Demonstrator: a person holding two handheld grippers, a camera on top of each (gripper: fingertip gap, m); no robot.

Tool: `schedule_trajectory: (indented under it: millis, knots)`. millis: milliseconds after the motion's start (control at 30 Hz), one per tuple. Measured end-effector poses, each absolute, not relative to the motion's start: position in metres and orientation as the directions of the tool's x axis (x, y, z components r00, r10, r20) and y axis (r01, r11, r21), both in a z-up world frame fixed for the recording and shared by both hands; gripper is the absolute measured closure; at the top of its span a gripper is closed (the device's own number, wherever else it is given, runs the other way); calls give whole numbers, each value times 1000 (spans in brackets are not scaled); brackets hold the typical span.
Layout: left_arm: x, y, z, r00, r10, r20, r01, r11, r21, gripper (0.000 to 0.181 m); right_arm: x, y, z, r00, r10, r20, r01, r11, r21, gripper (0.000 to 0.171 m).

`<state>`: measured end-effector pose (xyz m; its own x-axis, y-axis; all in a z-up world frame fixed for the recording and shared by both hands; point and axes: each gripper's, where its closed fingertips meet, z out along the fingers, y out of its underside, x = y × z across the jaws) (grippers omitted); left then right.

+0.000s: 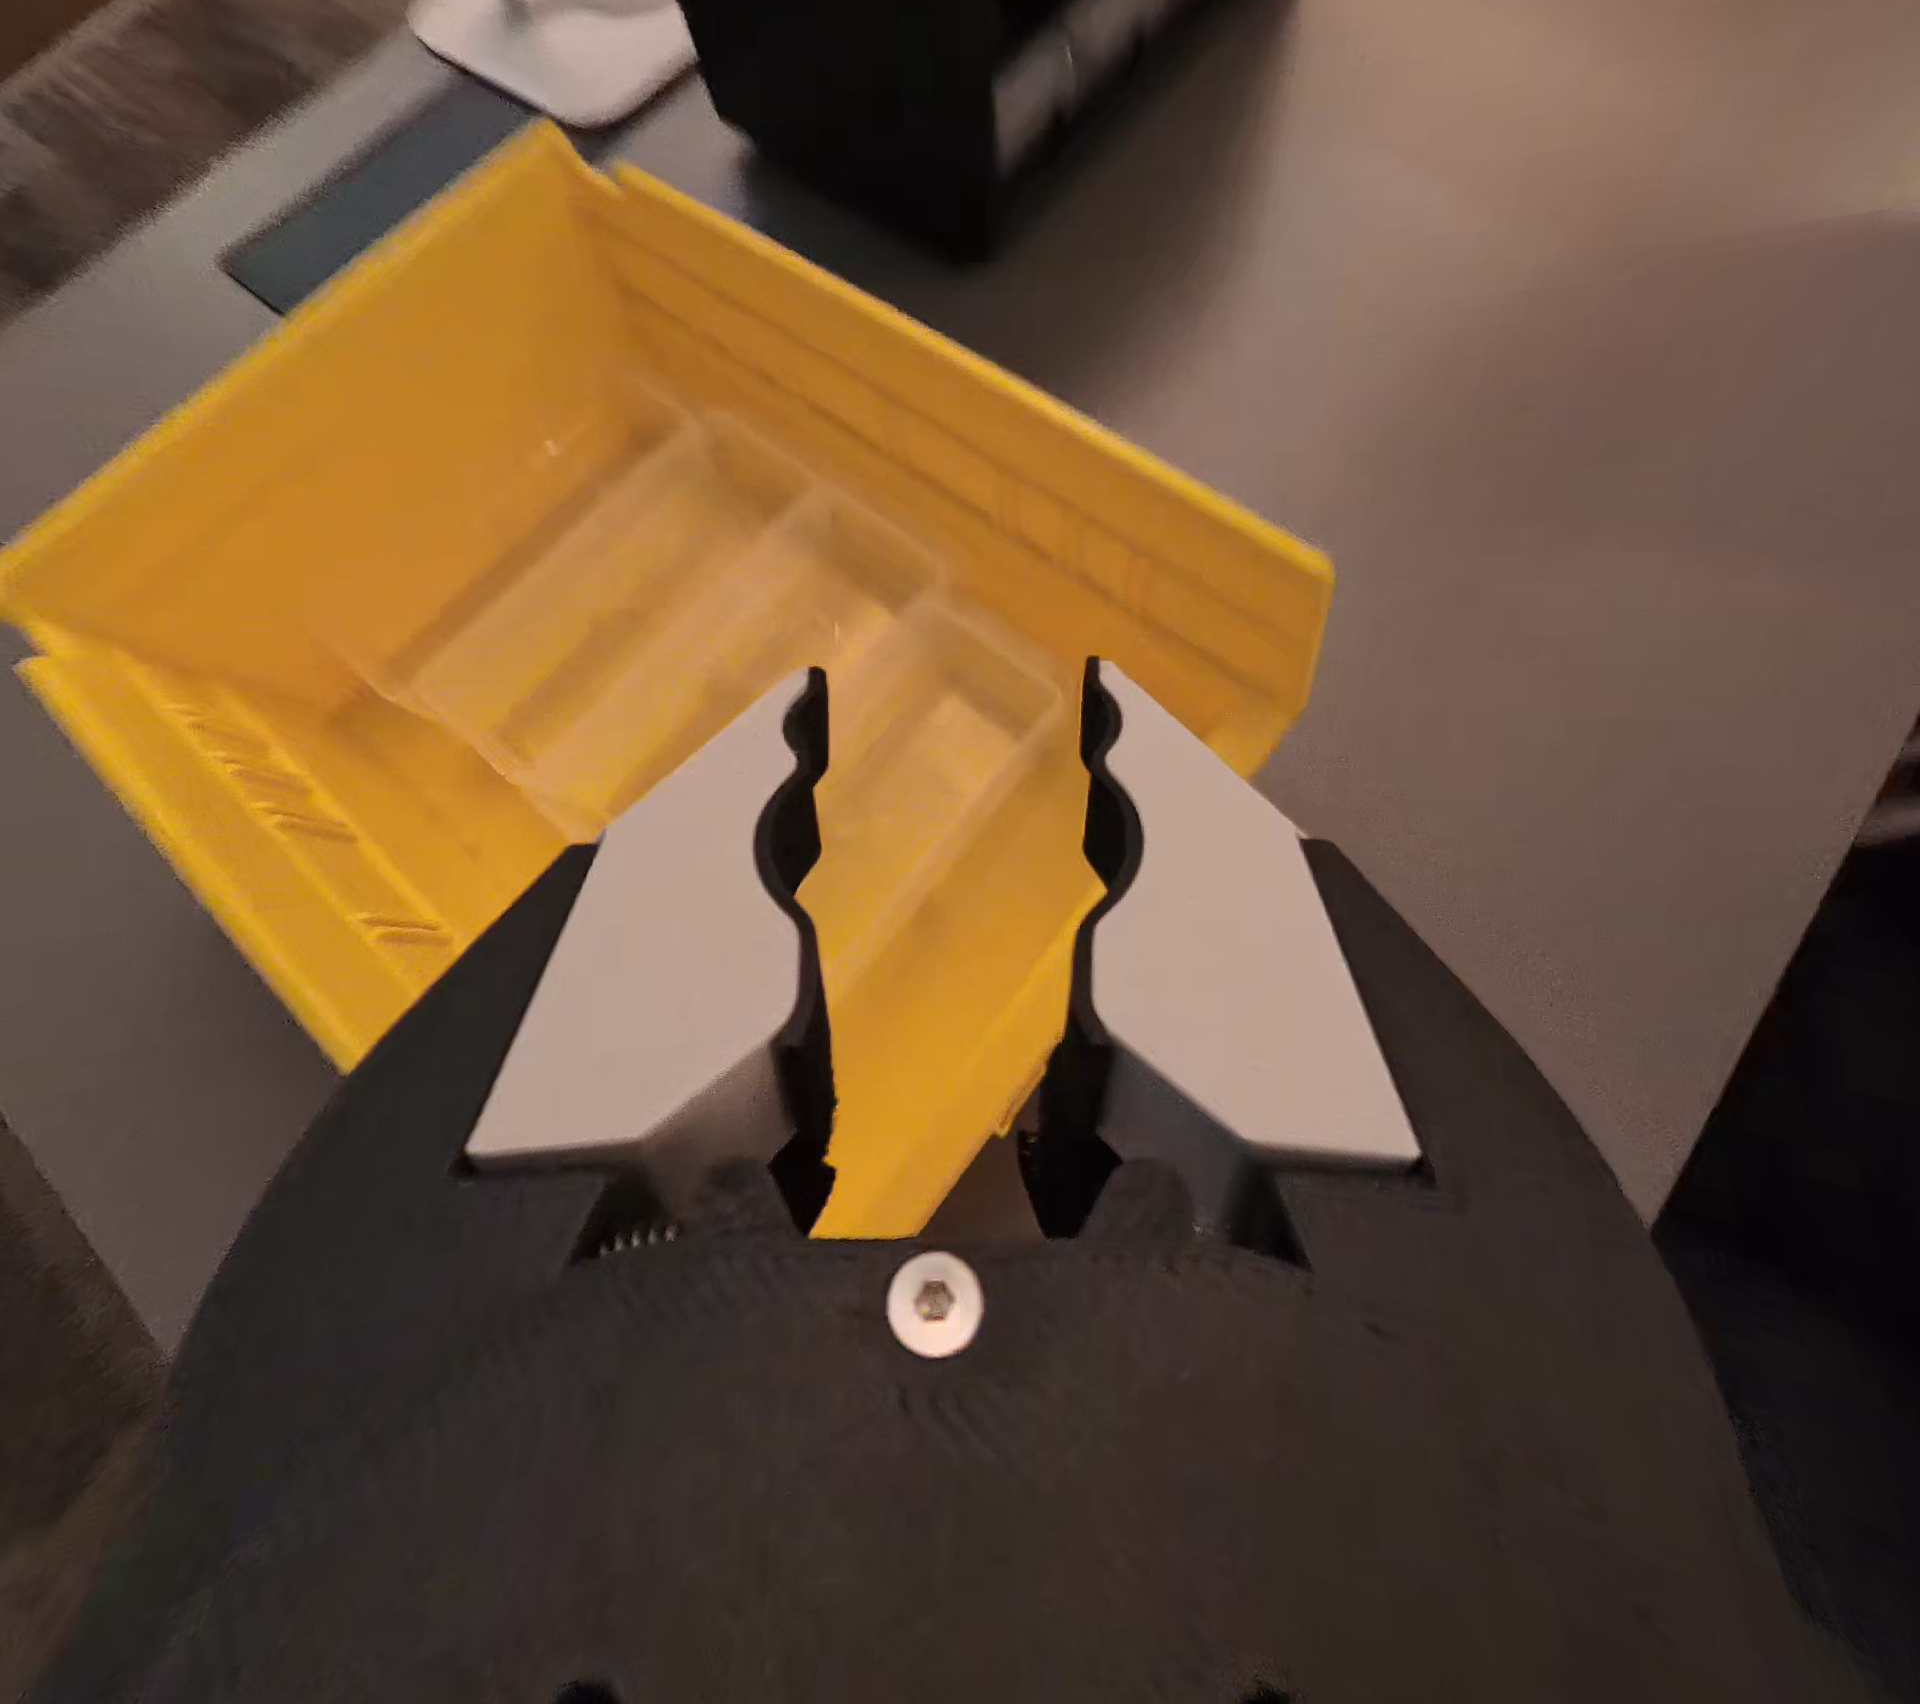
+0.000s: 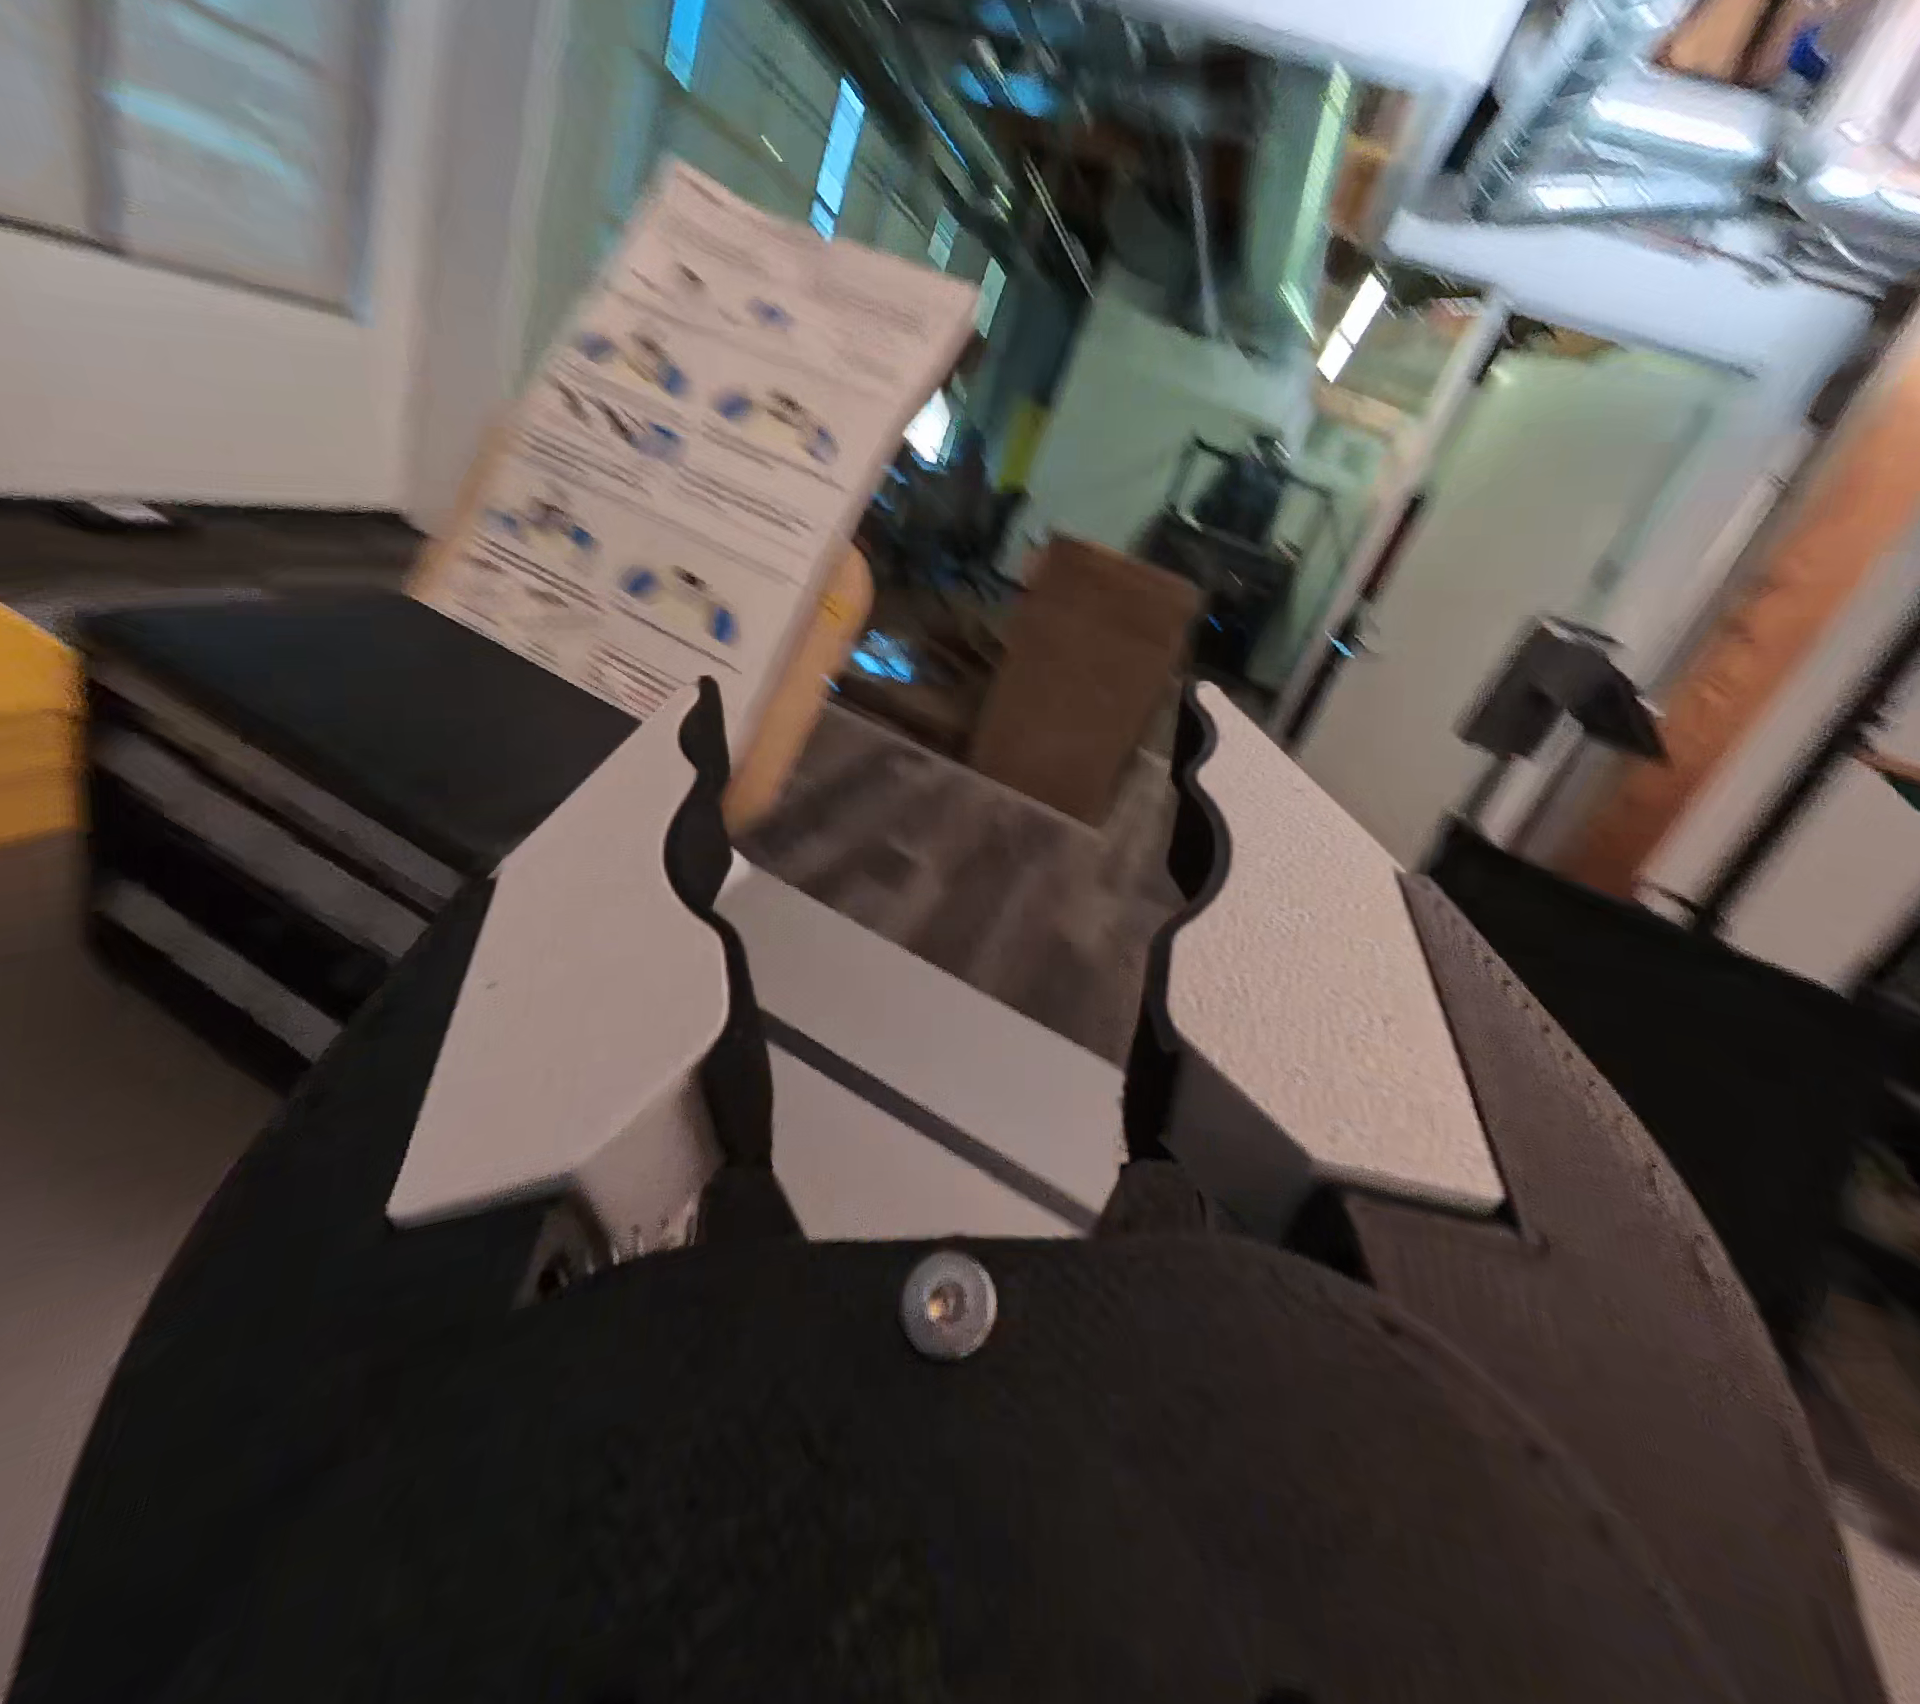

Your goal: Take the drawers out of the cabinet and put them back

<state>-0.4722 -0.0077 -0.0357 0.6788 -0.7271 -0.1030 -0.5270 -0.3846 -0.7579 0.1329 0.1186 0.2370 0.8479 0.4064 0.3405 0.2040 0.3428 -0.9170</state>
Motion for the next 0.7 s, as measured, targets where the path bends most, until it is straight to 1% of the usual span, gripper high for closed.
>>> schedule_trajectory:
  millis: [67,100,200,267,367,467,567,700]
  knots:
    - [-471,-9,-57,640,-763,-91,-596,-419,-685,134,87,98,242,792,515,330,93,431,-897,89]
    - [-472,-9,-66,626,-774,-91,-628,-432,-647,137,66,89,241,759,569,316,37,447,-894,97]
    - [-479,-9,-90,579,-806,-123,-731,-447,-515,139,9,68,237,650,707,280,-104,447,-888,101]
    - [-486,-7,-102,555,-820,-142,-778,-451,-438,140,-22,55,235,586,761,279,-171,453,-875,110]
    - [-492,-7,-116,532,-836,-136,-812,-459,-360,145,-54,39,235,523,800,295,-235,468,-852,114]
    - [-498,-9,-131,510,-848,-143,-843,-459,-280,153,-72,31,233,502,802,325,-264,500,-825,118]
    - [-503,-7,-138,439,-870,-224,-893,-395,-216,163,-89,32,223,444,829,339,-261,482,-836,121]
    - [-506,-7,-120,310,-872,-379,-951,-276,-142,177,-109,45,199,360,865,349,-147,422,-895,121]
